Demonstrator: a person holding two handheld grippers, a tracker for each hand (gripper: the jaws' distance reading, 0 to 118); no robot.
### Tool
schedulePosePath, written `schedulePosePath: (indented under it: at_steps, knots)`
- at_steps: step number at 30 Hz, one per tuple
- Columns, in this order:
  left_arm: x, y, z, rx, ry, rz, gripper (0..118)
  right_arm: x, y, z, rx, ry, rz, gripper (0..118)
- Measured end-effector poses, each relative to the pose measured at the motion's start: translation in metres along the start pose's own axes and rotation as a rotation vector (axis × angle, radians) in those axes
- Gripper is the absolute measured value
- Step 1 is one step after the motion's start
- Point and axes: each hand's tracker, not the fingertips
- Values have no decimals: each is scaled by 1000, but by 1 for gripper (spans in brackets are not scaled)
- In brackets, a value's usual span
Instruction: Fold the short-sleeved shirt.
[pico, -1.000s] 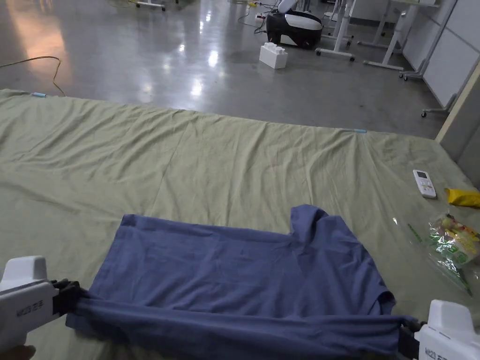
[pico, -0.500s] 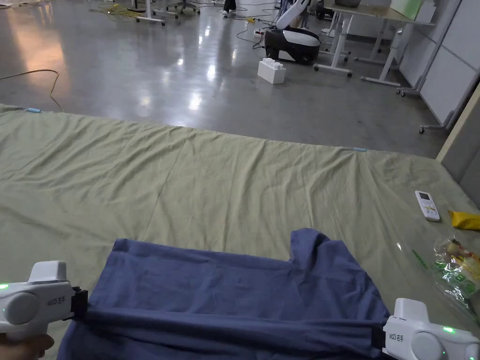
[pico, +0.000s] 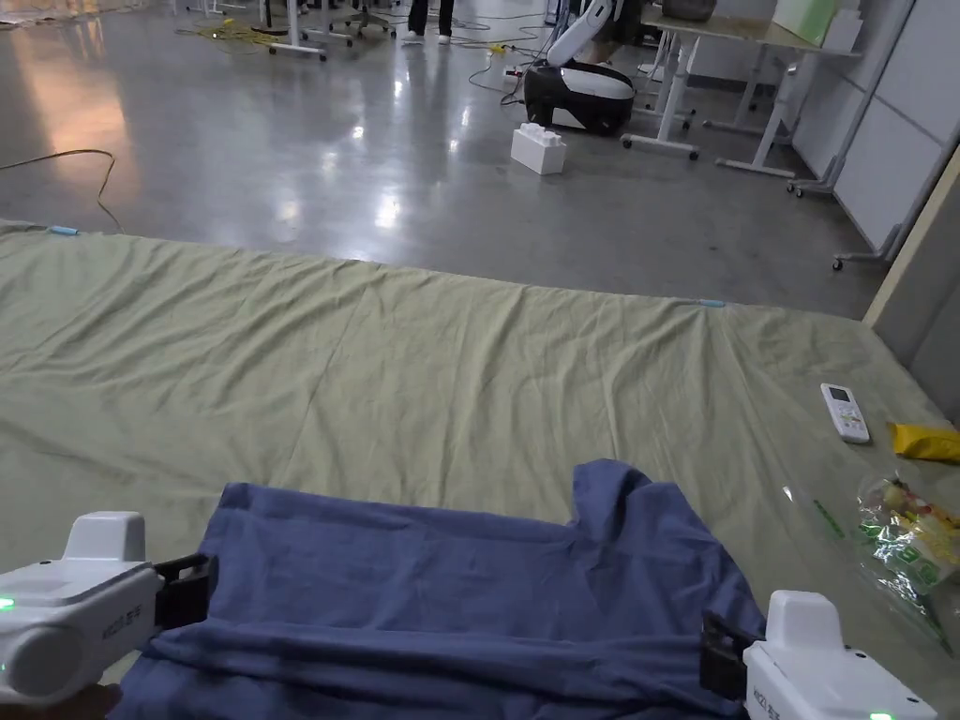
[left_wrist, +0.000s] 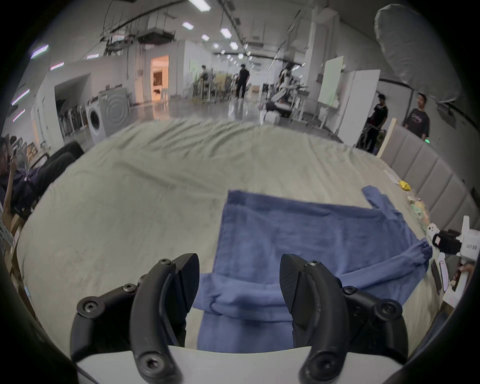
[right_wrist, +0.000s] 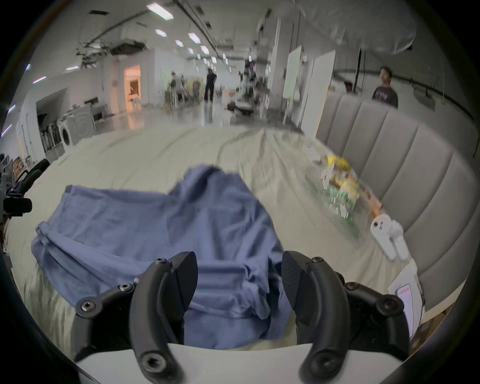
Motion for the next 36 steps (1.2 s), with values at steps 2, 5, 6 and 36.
schedulePosePath:
  at_steps: [2,5,6,36]
  knots:
    - [12,-1,19,78,12,-23,66,-14,5,5,35,0,-4,71]
    - [23,-5,38,194,5,-34,65,-22,10,35,162,8,-53,71]
    - [28,-7,47,233,8,-34,65,-35,13,42,197,-5,-45,69]
    - [13,-29,114,219,125,-29,1,-84,31,121,509,-41,28,2]
